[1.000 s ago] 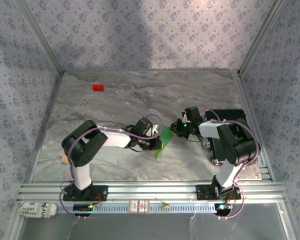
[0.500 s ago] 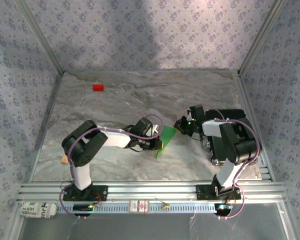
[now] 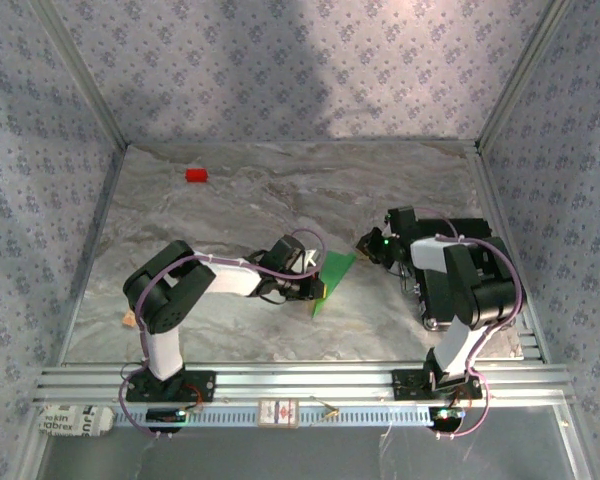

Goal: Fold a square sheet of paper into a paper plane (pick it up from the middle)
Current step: Fold the wing for the fifth time at the center of the table.

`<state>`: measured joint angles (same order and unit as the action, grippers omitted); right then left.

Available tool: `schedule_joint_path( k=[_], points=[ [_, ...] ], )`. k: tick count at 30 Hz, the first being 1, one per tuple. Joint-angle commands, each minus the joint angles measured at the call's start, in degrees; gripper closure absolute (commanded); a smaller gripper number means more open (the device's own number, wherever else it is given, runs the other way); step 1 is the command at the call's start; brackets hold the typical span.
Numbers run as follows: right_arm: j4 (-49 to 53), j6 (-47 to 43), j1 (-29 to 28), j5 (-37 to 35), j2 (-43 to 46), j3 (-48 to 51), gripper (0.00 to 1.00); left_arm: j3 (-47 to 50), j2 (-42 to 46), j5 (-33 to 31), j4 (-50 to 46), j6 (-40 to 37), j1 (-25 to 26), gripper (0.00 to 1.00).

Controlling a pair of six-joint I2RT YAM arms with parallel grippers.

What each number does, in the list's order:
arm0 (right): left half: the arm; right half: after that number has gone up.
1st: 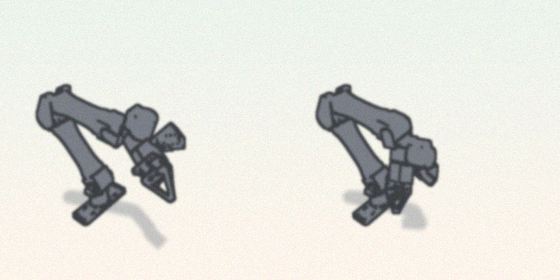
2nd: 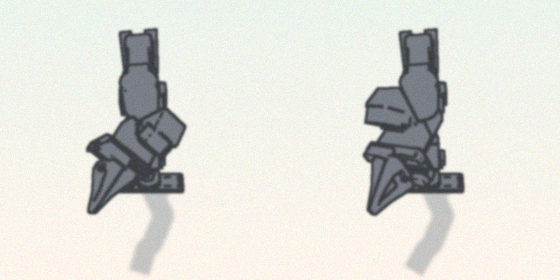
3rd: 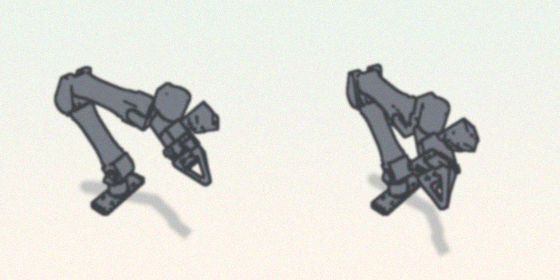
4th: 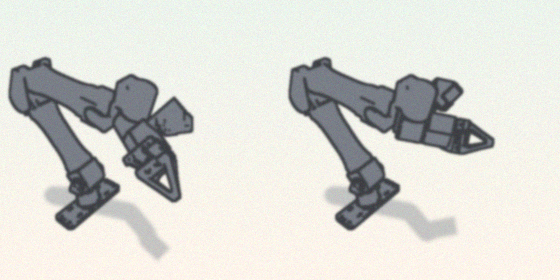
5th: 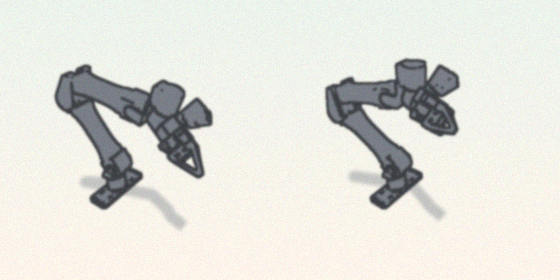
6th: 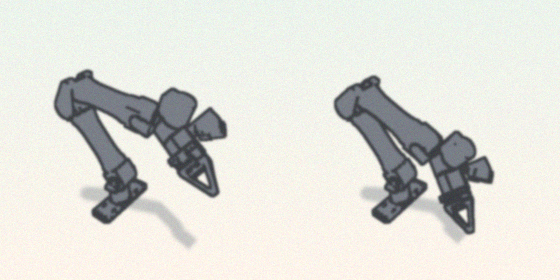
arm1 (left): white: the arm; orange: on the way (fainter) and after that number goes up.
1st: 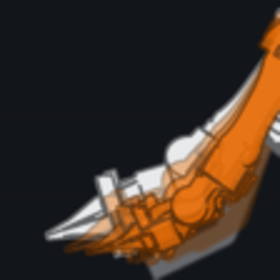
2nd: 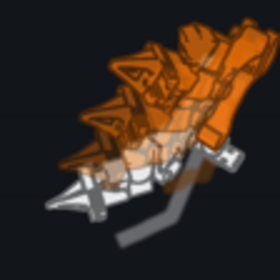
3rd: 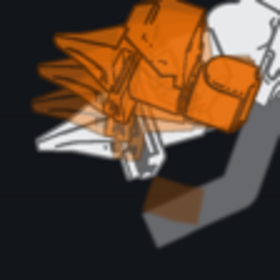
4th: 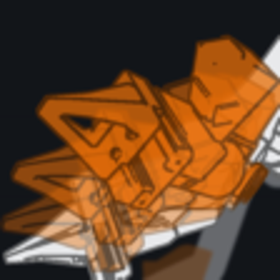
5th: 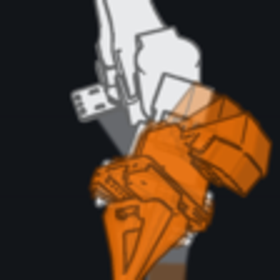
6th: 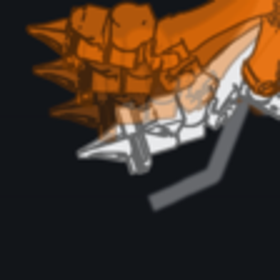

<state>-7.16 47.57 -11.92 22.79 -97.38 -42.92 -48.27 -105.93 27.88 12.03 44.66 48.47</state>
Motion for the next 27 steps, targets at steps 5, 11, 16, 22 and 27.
schedule_joint_path(
  k=[5, 11, 16, 22, 27],
  points=[
    [4.99, -4.9, -2.24, 1.61, 7.85, -1.23, 0.85, 2.66, -4.2, -0.45, -8.79, 0.48, 2.04, 1.0],
    [3.22, -2.66, -8.99, 3.05, 9.49, 3.7, 0.93, 2.05, -3.67, -0.89, -8.69, 0.66, 1.99, 1.0],
    [-0.54, 0.77, -14.39, 3.45, 10.39, 7.76, 0.97, 2.13, -3.4, -1.16, -8.43, 0.98, 2.06, 1.0],
    [-3.69, 3.28, -18.21, 3.39, 9.8, 10.67, 0.98, 2.22, -3.32, -1.34, -8.43, 1.04, 1.99, 1.0],
    [-6.1, 4.53, -18.98, 4.35, 8.19, 12.61, 0.98, 2.22, -3.23, -1.42, -8.25, 1.14, 1.98, 1.0]
  ],
)
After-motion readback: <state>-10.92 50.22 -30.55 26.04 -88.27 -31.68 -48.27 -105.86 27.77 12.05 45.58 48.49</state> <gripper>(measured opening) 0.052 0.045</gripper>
